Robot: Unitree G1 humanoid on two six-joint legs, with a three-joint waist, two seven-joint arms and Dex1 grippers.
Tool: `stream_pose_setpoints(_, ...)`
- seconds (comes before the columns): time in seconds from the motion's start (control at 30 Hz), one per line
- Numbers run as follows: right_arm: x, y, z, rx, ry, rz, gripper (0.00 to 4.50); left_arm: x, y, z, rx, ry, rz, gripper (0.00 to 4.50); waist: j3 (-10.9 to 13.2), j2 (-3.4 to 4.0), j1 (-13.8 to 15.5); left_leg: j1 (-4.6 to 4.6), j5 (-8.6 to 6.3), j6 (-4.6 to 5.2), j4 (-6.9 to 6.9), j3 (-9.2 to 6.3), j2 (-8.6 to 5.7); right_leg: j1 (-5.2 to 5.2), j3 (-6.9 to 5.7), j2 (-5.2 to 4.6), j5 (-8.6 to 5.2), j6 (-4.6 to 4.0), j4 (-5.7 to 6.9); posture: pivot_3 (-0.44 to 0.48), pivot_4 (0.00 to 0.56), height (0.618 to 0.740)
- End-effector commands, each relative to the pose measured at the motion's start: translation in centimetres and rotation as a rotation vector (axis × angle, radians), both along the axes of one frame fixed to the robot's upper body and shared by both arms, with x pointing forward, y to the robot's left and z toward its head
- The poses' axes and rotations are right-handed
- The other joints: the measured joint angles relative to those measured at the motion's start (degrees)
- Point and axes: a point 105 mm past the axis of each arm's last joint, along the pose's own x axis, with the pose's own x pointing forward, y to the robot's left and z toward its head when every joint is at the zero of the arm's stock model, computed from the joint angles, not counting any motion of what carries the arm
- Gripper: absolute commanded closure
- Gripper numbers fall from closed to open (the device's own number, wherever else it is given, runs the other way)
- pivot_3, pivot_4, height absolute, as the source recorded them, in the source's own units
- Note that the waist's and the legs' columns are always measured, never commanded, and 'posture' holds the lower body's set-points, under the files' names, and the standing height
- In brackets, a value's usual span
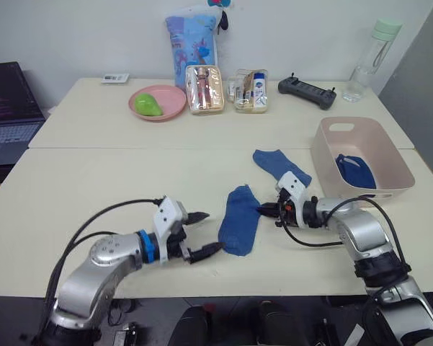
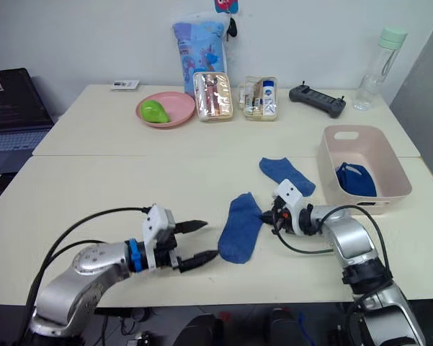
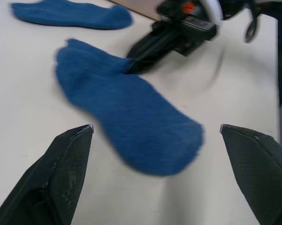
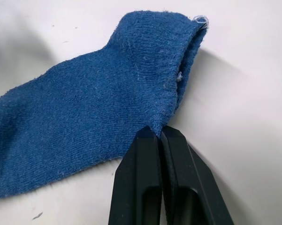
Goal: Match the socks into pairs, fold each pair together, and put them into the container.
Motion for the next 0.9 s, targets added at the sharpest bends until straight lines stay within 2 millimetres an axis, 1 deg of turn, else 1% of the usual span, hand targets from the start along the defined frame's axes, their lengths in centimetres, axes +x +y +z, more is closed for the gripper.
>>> stream_pose_setpoints(0.03, -0.5, -0.2, 1.0, 0.02, -0.013, -0.032, 4.5, 0.8, -1.0, 0.0, 0.029, -0.071, 0.019, 0.09, 0.0, 0.0, 0.02, 0.0, 0.0, 0.0, -0.01, -0.01, 0.0, 0.0, -0.02, 0.0, 0.0, 0.0, 0.0, 0.0, 0.15, 0.74)
stream_pose_setpoints(0.07, -0.7, -0.1, 1.0, 0.026, -0.008, -0.041, 4.5, 1.0, -1.2, -0.4, 0.036, -0.072, 0.02, 0.09, 0.0, 0.0, 0.02, 0.0, 0.0, 0.0, -0.02, -0.01, 0.0, 0.0, -0.02, 0.01, 0.0, 0.0, 0.0, 0.0, 0.15, 0.74)
stream_pose_setpoints(0.1, -0.8, -0.2, 1.1, 0.028, -0.007, -0.052, 4.5, 1.0, -1.4, -0.7, 0.05, -0.07, 0.01, 0.46, 0.0, 0.0, 0.01, 0.0, 0.0, 0.0, -0.04, -0.01, 0.0, 0.0, -0.03, 0.01, 0.0, 0.0, 0.0, 0.0, 0.15, 0.74)
stream_pose_setpoints(0.13, -0.9, -0.2, 1.1, 0.03, -0.006, -0.061, 4.5, 0.9, -1.5, -1.0, 0.061, -0.069, 0.002, 0.61, 0.0, 0.0, -0.02, 0.0, 0.0, 0.0, -0.04, 0.0, 0.0, -0.01, -0.03, 0.01, 0.0, 0.0, 0.0, 0.0, 0.15, 0.74)
stream_pose_setpoints(0.17, -1.1, -0.2, 1.2, 0.035, -0.004, -0.069, 4.5, 1.0, -1.4, -1.2, 0.071, -0.068, 0.004, 0.9, 0.0, 0.0, -0.03, 0.0, 0.0, 0.0, -0.05, 0.0, 0.0, -0.01, -0.02, 0.01, 0.0, 0.0, -0.01, 0.0, 0.15, 0.74)
stream_pose_setpoints(0.2, -1.2, -0.2, 1.3, 0.038, -0.003, -0.073, 4.5, 1.0, -1.4, -1.3, 0.076, -0.068, 0.007, 1.26, 0.0, 0.0, -0.09, 0.01, 0.0, 0.0, -0.08, 0.04, 0.0, -0.02, 0.0, 0.01, -0.01, 0.0, -0.02, 0.0, 0.15, 0.74)
stream_pose_setpoints(0.27, -1.5, -0.2, 1.4, 0.046, 0.0, -0.088, 4.5, 0.8, -1.1, -1.7, 0.097, -0.055, -0.012, 1.86, 0.0, 0.0, -0.2, 0.01, 0.0, 0.0, -0.11, 0.04, 0.01, -0.04, -0.01, 0.02, -0.01, 0.0, -0.02, 0.0, 0.15, 0.74)
stream_pose_setpoints(0.37, -2.0, -0.1, 1.3, 0.052, 0.006, -0.099, 4.5, 0.3, -0.9, -1.6, 0.098, -0.034, -0.055, 2.81, 0.0, 0.01, -0.4, 0.01, 0.0, 0.0, -0.13, 0.04, 0.03, -0.05, -0.01, 0.03, -0.01, 0.0, -0.01, 0.0, 0.15, 0.74)
stream_pose_setpoints(0.43, -2.4, -0.2, 1.2, 0.051, 0.015, -0.105, 4.5, 0.8, -0.3, -1.5, 0.113, -0.05, -0.047, 3.38, 0.0, 0.0, -0.5, 0.01, 0.0, 0.01, -0.13, 0.03, 0.02, -0.04, -0.03, 0.03, -0.01, 0.0, -0.02, 0.0, 0.15, 0.74)
stream_pose_setpoints(0.53, -3.0, -0.2, 1.0, 0.048, 0.03, -0.11, 4.5, 1.6, 0.6, -1.3, 0.15, -0.075, -0.033, 4.37, 0.0, 0.0, -0.54, 0.01, 0.01, 0.01, -0.13, 0.03, 0.02, -0.04, -0.02, 0.03, -0.01, 0.01, -0.03, 0.0, 0.15, 0.74)
stream_pose_setpoints(0.57, -3.4, 0.0, 1.1, 0.062, 0.044, -0.103, 4.5, 1.8, 0.9, -1.2, 0.168, -0.08, -0.047, 4.47, 0.0, 0.0, -0.55, 0.01, 0.01, 0.01, -0.13, 0.03, 0.02, -0.04, -0.03, 0.03, -0.01, 0.01, -0.02, 0.0, 0.15, 0.74)
stream_pose_setpoints(0.6, -3.8, 0.2, 1.2, 0.069, 0.055, -0.097, 4.5, 2.0, 1.3, -1.1, 0.193, -0.096, -0.061, 4.47, 0.0, 0.0, -0.55, 0.01, 0.01, 0.01, -0.13, 0.02, 0.02, -0.04, -0.03, 0.03, -0.01, 0.01, -0.02, 0.0, 0.15, 0.74)
stream_pose_setpoints(0.7, -4.7, 0.4, 1.6, 0.097, 0.085, -0.111, 4.5, 3.2, 2.8, -0.6, 0.304, -0.206, -0.109, 4.47, 0.0, 0.0, -0.55, 0.01, 0.01, 0.01, -0.15, 0.01, 0.02, -0.05, -0.05, 0.04, -0.02, 0.01, -0.01, 0.0, 0.15, 0.74)
stream_pose_setpoints(0.9, -6.0, 1.0, 2.2, 0.145, 0.143, -0.134, 4.5, 5.2, 3.4, 0.7, 0.357, -0.343, -0.181, 4.47, -0.01, 0.02, -0.55, 0.0, 0.01, 0.01, -0.16, 0.04, 0.02, -0.05, -0.02, 0.05, -0.02, 0.0, -0.05, 0.0, 0.15, 0.74)
